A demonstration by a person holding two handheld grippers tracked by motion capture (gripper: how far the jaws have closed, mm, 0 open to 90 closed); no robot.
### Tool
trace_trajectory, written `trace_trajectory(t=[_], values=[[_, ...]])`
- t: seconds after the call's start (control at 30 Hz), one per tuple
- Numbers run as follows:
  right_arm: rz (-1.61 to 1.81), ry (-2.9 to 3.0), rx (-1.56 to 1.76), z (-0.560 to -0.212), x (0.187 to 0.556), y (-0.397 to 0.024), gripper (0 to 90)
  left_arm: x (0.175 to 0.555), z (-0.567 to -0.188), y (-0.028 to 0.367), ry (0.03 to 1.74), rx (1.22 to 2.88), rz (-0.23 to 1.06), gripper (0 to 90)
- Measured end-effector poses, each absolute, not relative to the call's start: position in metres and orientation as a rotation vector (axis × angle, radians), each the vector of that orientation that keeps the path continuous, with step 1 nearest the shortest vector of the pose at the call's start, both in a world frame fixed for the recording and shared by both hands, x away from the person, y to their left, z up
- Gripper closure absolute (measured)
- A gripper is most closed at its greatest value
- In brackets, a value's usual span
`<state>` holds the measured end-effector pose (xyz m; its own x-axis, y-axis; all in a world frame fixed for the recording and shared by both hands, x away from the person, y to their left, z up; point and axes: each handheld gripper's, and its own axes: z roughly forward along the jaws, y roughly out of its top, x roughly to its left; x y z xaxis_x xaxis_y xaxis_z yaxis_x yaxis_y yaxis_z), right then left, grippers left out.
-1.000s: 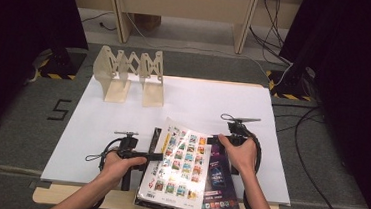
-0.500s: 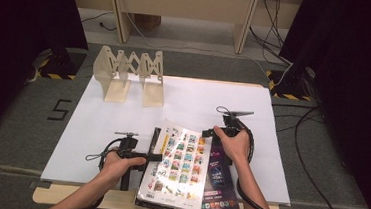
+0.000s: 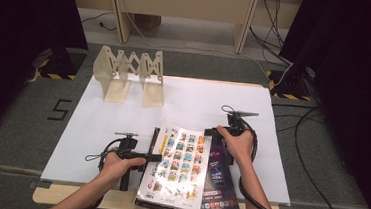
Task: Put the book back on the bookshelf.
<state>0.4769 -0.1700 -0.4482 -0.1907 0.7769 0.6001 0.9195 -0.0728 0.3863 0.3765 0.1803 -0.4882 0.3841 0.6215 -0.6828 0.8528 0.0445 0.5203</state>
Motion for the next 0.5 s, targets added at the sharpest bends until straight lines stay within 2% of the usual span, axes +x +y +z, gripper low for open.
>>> trace_trajectory(t=[0.5], values=[[-1.022, -1.946, -1.82, -0.458, 0.47, -0.17, 57.0, 0.375, -0.488, 0.181, 1.32, 1.663, -0.286, 68.3]])
